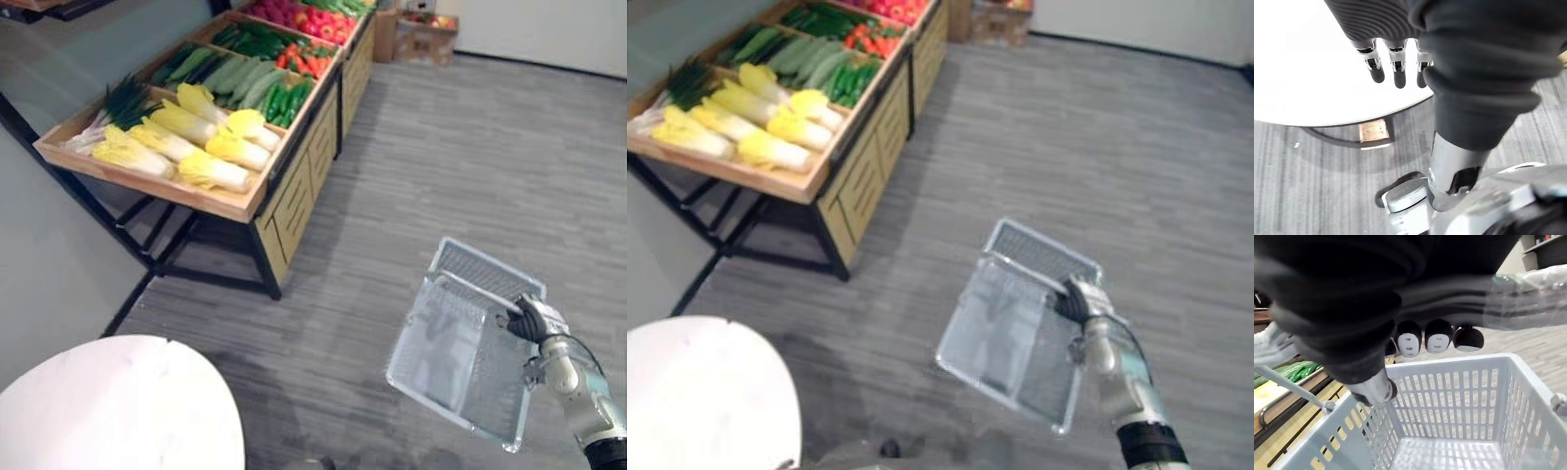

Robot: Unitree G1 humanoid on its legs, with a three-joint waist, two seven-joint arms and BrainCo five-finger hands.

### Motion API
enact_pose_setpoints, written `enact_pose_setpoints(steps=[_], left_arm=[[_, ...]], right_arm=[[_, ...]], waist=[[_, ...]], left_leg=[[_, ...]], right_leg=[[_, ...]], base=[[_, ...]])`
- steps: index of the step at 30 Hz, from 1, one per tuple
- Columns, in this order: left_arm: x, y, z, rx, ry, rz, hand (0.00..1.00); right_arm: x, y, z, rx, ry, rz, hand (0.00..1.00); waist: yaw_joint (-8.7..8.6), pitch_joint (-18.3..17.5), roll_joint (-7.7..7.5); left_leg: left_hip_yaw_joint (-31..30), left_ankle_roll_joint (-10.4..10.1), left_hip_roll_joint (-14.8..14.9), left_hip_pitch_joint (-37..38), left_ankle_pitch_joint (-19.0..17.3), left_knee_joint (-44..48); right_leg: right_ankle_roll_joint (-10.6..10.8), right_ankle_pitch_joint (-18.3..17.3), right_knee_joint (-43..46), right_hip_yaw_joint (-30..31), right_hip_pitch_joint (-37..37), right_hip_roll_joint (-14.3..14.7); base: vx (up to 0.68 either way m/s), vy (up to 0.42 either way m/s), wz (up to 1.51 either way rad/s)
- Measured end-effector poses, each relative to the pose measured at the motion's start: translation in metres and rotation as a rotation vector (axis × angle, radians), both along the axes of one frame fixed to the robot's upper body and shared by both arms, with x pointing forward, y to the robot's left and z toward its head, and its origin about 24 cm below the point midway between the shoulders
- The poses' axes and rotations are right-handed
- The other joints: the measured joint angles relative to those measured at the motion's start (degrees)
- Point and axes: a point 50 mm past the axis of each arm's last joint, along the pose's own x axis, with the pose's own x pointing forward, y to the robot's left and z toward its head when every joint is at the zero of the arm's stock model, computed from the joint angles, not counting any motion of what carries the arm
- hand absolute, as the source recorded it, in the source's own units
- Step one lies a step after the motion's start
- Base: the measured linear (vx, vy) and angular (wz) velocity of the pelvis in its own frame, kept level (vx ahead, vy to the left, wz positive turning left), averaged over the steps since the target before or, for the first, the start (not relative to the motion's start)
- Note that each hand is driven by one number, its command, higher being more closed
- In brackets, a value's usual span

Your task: Pick vegetable in the basket

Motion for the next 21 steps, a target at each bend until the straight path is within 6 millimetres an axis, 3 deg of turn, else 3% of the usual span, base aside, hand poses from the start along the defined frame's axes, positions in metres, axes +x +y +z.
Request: enact_pose_setpoints(steps=[2,3,4,6,8,9,10,14,15,17,18,19,20,21], left_arm=[[0.007,-0.001,0.000,-0.001,-0.012,0.005,0.00],[0.009,-0.001,0.000,0.000,-0.021,0.010,0.00],[0.014,-0.003,0.000,0.001,-0.036,0.015,0.00],[0.016,-0.001,0.001,0.011,-0.048,0.024,0.00],[0.008,0.005,0.002,0.026,-0.032,0.042,0.00],[0.005,0.011,0.003,0.040,-0.024,0.047,0.00],[0.002,0.008,0.001,0.034,-0.005,0.060,0.00],[-0.001,0.001,-0.002,0.010,0.008,0.094,0.00],[-0.002,-0.002,-0.003,0.005,0.010,0.099,0.00],[-0.008,-0.005,-0.005,-0.004,0.030,0.107,0.00],[-0.009,-0.005,-0.005,-0.005,0.035,0.113,0.00],[-0.009,-0.005,-0.005,-0.004,0.037,0.114,0.00],[-0.009,-0.005,-0.005,-0.002,0.036,0.118,0.00],[-0.007,-0.004,-0.004,-0.002,0.025,0.136,0.00]], right_arm=[[-0.002,-0.005,0.002,0.005,-0.012,-0.023,1.00],[-0.002,-0.007,0.002,0.007,-0.013,-0.030,1.00],[-0.003,-0.009,0.003,0.009,-0.017,-0.040,1.00],[-0.006,-0.014,0.003,0.010,-0.018,-0.062,1.00],[-0.008,-0.017,0.002,0.009,-0.016,-0.079,1.00],[-0.010,-0.019,0.002,0.008,-0.013,-0.084,1.00],[-0.015,-0.024,-0.001,0.015,-0.005,-0.119,1.00],[-0.028,-0.028,-0.011,0.001,0.038,-0.157,1.00],[-0.031,-0.031,-0.013,0.000,0.044,-0.167,1.00],[-0.037,-0.034,-0.016,-0.004,0.063,-0.187,1.00],[-0.041,-0.035,-0.018,-0.006,0.076,-0.193,1.00],[-0.048,-0.038,-0.022,-0.006,0.095,-0.205,1.00],[-0.053,-0.040,-0.024,-0.004,0.103,-0.220,1.00],[-0.058,-0.046,-0.023,-0.002,0.096,-0.253,1.00]], waist=[[-0.20,1.04,0.43],[-0.36,1.22,0.65],[-1.47,1.47,0.99],[-2.53,1.53,0.71],[-3.19,1.39,-1.58],[-3.07,1.61,-2.53],[-2.68,1.47,-1.53],[-1.82,0.28,1.88],[-2.07,-0.03,2.50],[-2.87,-0.31,3.29],[-3.00,-0.24,3.40],[-3.05,0.26,2.69],[-2.84,0.79,1.48],[-2.82,0.77,1.47]], left_leg=[[-1.70,0.27,0.64,3.97,-0.17,-0.99],[-2.53,0.31,1.01,4.67,-0.20,-0.98],[-4.66,0.28,2.09,5.65,-0.21,-0.92],[-6.32,-0.27,3.30,6.11,-0.52,-0.79],[-7.86,-4.61,3.80,7.85,-3.22,-0.66],[-8.72,-5.82,3.68,8.62,-4.53,-0.63],[-10.87,-6.86,5.41,9.35,-6.50,-0.27],[-18.04,-7.20,8.67,6.28,-3.52,6.78],[-19.11,-7.48,8.96,5.43,-3.21,8.92],[-20.76,-9.25,8.98,1.45,-0.12,18.76],[-20.05,-12.54,9.01,-2.07,5.51,26.45],[-17.45,-13.75,9.40,-4.62,14.20,31.62],[-13.94,-13.58,10.77,-6.36,19.38,34.75],[-9.36,-12.15,12.90,-9.05,17.01,38.43]], right_leg=[[-0.91,-4.17,-4.31,-2.80,-2.61,2.93],[-0.95,-4.63,-8.04,-3.12,-3.06,4.01],[-0.53,-4.37,-18.97,-2.83,-4.00,6.30],[2.29,-1.99,-34.00,0.98,-4.34,7.69],[4.45,3.51,-49.74,4.79,-3.09,6.61],[6.24,6.74,-50.94,5.26,-2.90,5.77],[8.92,12.47,-47.48,3.96,-3.21,6.70],[2.99,3.86,-36.18,-0.28,-4.59,8.62],[2.70,2.79,-35.16,-1.39,-3.98,8.66],[1.57,1.24,-34.70,-4.48,-0.75,8.46],[0.89,0.41,-35.94,-6.79,2.85,8.17],[0.49,0.01,-38.45,-8.77,7.31,7.46],[0.44,0.03,-41.33,-10.68,11.11,6.48],[0.29,-0.07,-43.34,-12.63,13.87,5.96]], base=[[0.34,-0.081,0.49],[0.35,-0.165,0.76],[0.34,-0.187,0.82],[0.37,-0.290,1.09],[0.38,-0.369,0.89],[0.43,-0.384,0.65],[0.53,-0.404,0.59],[0.38,-0.229,0.47],[0.34,-0.177,0.76],[0.29,-0.151,0.73],[0.34,-0.150,0.80],[0.43,-0.161,0.96],[0.37,-0.122,0.95],[0.39,-0.121,0.98]])
